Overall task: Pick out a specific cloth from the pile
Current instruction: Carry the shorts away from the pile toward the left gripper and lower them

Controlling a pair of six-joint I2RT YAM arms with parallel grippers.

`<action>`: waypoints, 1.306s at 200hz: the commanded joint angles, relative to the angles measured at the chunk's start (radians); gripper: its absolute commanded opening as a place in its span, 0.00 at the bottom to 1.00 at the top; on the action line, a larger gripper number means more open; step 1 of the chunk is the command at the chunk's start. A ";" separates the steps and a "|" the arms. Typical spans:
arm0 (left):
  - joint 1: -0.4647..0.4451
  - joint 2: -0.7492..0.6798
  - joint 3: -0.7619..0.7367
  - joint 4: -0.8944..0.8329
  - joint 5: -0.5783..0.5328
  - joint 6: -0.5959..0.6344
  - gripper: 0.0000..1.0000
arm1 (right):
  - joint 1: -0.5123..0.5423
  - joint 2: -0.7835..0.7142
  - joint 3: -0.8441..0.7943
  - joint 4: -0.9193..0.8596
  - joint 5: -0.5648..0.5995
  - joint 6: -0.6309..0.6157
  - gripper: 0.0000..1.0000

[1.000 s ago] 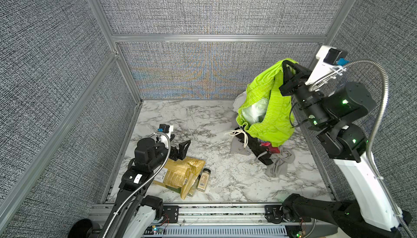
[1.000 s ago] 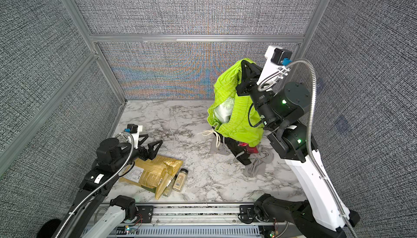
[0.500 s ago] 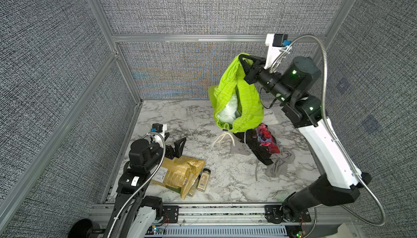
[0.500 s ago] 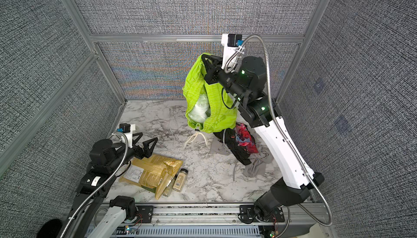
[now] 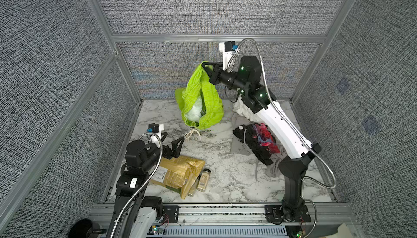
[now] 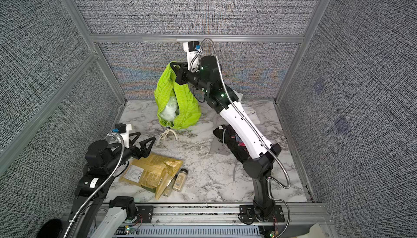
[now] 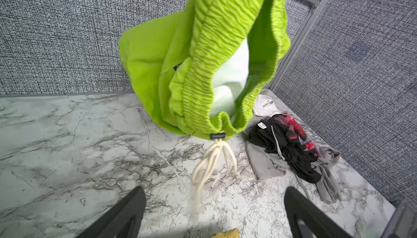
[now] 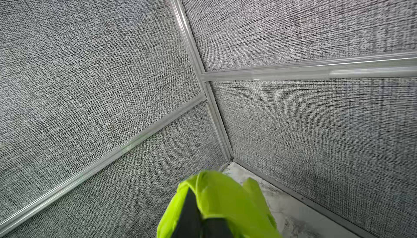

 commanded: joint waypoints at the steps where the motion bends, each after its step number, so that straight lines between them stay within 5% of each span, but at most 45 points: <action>1: 0.001 0.002 -0.001 0.037 0.017 0.013 0.99 | 0.000 0.060 0.070 0.045 -0.054 -0.006 0.00; 122: 0.001 0.024 0.000 0.030 0.018 0.014 0.99 | -0.032 0.210 -0.083 0.125 -0.179 0.072 0.00; 170: 0.001 0.024 0.000 0.027 0.010 0.013 0.99 | -0.055 0.149 -0.222 0.089 -0.007 0.018 0.00; 217: 0.001 0.040 0.001 0.025 0.009 0.017 0.99 | -0.089 0.132 -0.250 0.081 -0.140 0.014 0.00; 261: 0.002 0.036 -0.001 0.025 -0.005 0.012 0.99 | -0.042 0.182 -0.008 -0.076 -0.315 -0.032 0.00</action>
